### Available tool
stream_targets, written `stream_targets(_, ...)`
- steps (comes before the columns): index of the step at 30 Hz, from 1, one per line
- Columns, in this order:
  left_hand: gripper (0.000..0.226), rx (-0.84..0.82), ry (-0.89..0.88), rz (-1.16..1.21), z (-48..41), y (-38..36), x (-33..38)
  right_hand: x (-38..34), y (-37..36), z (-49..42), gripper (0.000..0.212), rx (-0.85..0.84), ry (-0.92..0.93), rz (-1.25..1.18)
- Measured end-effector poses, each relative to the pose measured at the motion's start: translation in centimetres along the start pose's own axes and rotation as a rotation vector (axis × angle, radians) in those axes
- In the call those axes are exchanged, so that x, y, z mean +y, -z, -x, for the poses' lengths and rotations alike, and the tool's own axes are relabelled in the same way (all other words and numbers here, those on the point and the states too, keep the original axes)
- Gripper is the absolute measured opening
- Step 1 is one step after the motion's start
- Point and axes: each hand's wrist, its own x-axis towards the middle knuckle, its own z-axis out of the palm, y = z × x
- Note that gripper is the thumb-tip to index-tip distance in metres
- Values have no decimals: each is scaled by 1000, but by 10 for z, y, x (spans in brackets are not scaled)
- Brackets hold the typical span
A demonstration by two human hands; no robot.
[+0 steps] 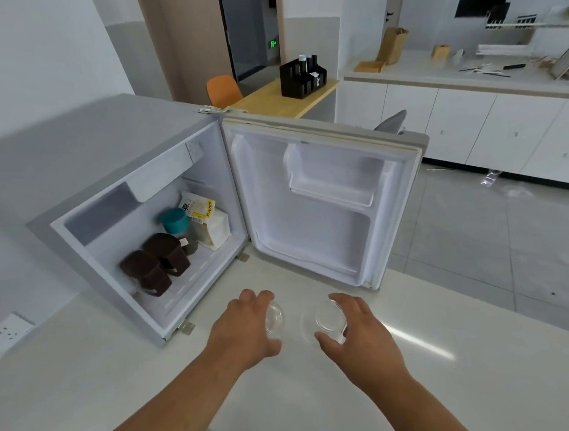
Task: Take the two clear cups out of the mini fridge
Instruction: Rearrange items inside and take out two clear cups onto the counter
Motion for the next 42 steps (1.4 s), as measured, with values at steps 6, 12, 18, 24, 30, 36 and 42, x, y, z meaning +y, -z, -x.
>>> stream_targets(6, 89, 13, 15, 24, 8, -2, -28, -23, -20, -6, 66, -37, 26, 13)
stream_targets(12, 86, 29, 13, 38, 0, 4, -79, -55, -50, -31, 63, -56, 31, 46)
stream_targets(18, 85, 25, 29, 60, -6, 3, -142, -91, -93, -58, 65, -77, 47, 83)
stream_targets(24, 87, 0, 53, 73, -3, -11, -195, -121, -136, -76, 65, -149, 74, 102)
stream_targets(30, 88, -47, 112, 88, 12, -30, -247, -144, -184, -85, 65, -268, 102, 147)
stream_targets(36, 86, -114, 199, 90, 32, -45, -302, -163, -244, -85, 65, -439, 141, 223)
stream_targets(42, 85, -150, 281, 111, 52, -65, -349, -183, -303, -80, 66, -573, 213, 283)
